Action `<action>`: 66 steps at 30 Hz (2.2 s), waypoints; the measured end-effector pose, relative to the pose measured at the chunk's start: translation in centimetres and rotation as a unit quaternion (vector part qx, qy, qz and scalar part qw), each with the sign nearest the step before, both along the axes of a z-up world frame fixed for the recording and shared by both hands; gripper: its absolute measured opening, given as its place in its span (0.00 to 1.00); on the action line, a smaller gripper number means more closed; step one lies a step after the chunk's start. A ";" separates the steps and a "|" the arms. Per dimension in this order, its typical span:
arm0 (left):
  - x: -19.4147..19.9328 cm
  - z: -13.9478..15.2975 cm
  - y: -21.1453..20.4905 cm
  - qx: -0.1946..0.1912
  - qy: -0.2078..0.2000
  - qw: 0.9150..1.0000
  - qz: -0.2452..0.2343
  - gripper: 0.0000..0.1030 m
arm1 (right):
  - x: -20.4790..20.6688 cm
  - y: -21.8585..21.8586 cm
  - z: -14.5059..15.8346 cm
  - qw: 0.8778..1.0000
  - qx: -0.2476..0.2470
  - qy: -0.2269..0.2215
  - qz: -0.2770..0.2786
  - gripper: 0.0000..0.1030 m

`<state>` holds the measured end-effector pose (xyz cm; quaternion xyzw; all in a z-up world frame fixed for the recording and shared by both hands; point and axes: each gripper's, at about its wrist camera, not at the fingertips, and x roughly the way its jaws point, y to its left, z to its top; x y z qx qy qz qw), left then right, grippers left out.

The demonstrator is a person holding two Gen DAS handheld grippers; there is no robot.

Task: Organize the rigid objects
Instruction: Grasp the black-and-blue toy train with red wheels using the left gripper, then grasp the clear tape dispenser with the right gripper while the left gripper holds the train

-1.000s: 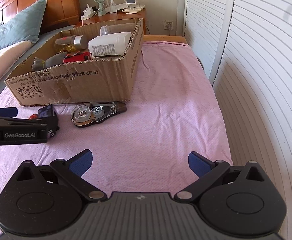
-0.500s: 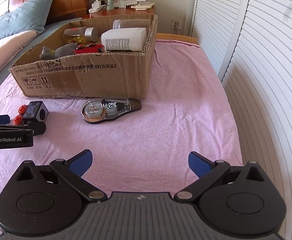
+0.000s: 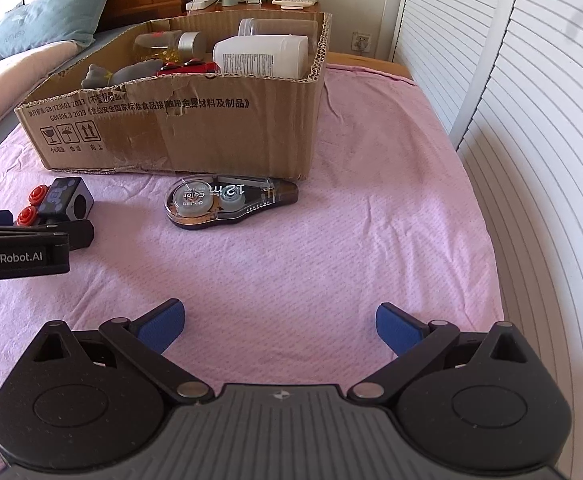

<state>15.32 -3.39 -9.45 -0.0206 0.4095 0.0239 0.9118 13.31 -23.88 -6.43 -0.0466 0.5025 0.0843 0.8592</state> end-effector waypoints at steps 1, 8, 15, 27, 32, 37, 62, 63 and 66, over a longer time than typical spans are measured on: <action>0.0 0.0 -0.2 0.000 -0.001 1.000 -0.001 1.00 | 0.0 0.0 0.0 1.000 0.000 -0.001 0.000 1.00; -0.2 0.1 -1.8 0.000 -0.009 1.000 -0.026 0.96 | 0.0 0.0 0.0 1.000 0.001 -0.007 0.001 1.00; -0.7 0.9 -1.2 -0.008 -0.028 0.999 -0.034 0.48 | 0.0 0.1 -0.1 1.000 0.001 -0.009 0.002 1.00; -1.4 0.8 2.6 0.000 -0.023 0.999 -0.047 0.49 | 1.3 0.6 -0.2 0.999 0.016 -0.017 0.025 1.00; -1.3 0.8 2.5 0.001 -0.025 0.998 -0.049 0.48 | 2.4 1.7 -0.9 0.999 0.016 -0.032 0.041 1.00; -1.4 0.7 2.6 0.001 -0.030 0.998 -0.052 0.49 | 3.3 2.6 -1.4 0.997 0.019 -0.049 0.056 1.00; -1.3 0.6 2.3 -0.004 -0.030 0.999 -0.039 0.53 | 4.2 4.6 -1.7 0.993 0.025 -0.088 0.073 0.90; -1.3 0.6 2.3 -0.004 -0.031 0.999 -0.036 0.54 | 4.3 4.6 -1.7 0.993 0.027 -0.088 0.071 0.90; -1.2 0.6 2.3 -0.005 -0.031 0.999 -0.031 0.54 | 4.5 4.5 -1.9 0.993 0.030 -0.089 0.069 0.92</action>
